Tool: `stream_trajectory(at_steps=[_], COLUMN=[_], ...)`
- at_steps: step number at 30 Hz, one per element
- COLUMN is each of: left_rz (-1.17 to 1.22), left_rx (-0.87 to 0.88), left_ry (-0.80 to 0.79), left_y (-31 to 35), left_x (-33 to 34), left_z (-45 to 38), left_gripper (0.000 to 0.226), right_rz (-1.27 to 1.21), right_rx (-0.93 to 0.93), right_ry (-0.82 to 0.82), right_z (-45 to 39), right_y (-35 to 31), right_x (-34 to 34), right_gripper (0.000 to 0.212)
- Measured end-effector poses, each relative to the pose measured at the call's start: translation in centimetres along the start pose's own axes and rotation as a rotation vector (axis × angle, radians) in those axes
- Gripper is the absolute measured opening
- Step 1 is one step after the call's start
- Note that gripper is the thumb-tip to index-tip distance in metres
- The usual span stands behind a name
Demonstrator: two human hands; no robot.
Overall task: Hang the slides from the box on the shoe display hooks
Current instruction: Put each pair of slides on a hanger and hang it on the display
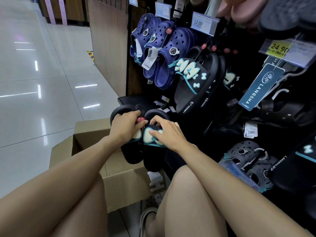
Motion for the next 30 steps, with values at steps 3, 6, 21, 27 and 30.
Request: stream_trajectory(at_steps=[3,6,21,27,30], left_rz=[0.042,0.05,0.119,0.136,0.16], left_rx=[-0.012,-0.016,0.095,0.181,0.219], left_ry=[0.013,0.016,-0.035,-0.118,-0.133], left_y=[0.02,-0.11,-0.19,0.22,0.27], left_x=[-0.06,-0.1,0.02,0.6,0.77], left_z=[0.0,0.0,-0.07,-0.16,-0.22], left_gripper=[0.033,0.033,0.032,0.039,0.029], right_rz=[0.048,0.056,-0.112,-0.257,-0.286], right_rx=[0.011,0.027,0.042,0.07,0.085], right_ry=[-0.071,-0.103,-0.096,0.076,0.122], right_z=[0.03,-0.01,-0.23,-0.56,-0.63], right_y=[0.17,0.58,0.64,0.03,0.01], right_x=[0.33,0.62,0.77,0.27,0.22], right_gripper=[0.016,0.01,0.016,0.005,0.005])
Point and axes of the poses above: each hand's wrist, its own z-axis away from the middle knuckle, its own x-axis out of the palm, y = z × x, the point moved 2 cm from there along -z, towards the middle knuckle, and after that the axes turned 4 degrees about -y, right-handed, at the moved point
